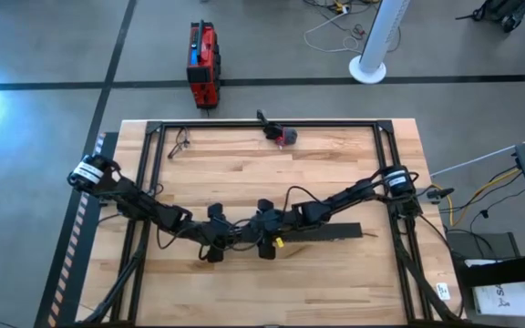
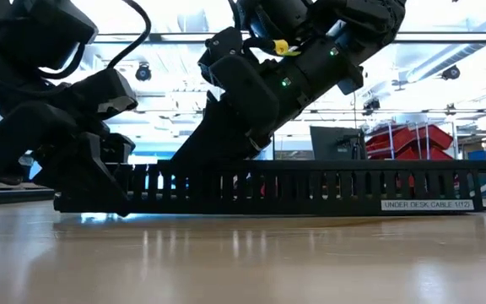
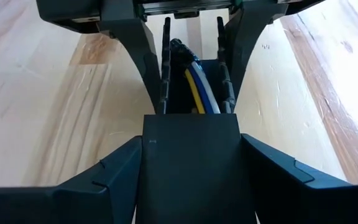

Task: Ziptie cables
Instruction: Close the black cable duct

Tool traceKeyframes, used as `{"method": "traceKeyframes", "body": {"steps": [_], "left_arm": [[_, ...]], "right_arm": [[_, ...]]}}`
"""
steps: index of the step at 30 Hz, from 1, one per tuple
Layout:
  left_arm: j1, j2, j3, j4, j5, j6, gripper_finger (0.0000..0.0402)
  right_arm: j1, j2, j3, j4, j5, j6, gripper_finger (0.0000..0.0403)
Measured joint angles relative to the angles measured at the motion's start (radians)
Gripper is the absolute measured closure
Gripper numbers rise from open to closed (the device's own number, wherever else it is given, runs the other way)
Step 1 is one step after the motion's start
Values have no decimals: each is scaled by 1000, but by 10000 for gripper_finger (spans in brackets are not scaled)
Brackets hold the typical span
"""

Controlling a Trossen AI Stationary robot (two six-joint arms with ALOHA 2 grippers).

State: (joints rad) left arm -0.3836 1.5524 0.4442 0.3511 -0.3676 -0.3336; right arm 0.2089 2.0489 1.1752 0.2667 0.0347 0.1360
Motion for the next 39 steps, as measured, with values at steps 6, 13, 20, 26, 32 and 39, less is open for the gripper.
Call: {"method": "traceKeyframes", "body": {"steps": [6,13,20,26,32,39], "left_arm": [[0,1,16,47,15,25,175],[2,2,21,42,13,35,181],[1,1,20,26,7,30,180],[1,2,21,26,7,33,179],[1,4,20,42,7,34,181],[1,12,18,64,6,24,176]], "right_arm": [[0,4,-5,64,50,0,179],[-1,5,-6,84,73,-13,181],[-1,5,-6,83,-3,-33,183],[5,1,0,38,-10,2,177],[12,1,-2,47,92,47,183],[-3,1,-3,45,116,86,176]]}}
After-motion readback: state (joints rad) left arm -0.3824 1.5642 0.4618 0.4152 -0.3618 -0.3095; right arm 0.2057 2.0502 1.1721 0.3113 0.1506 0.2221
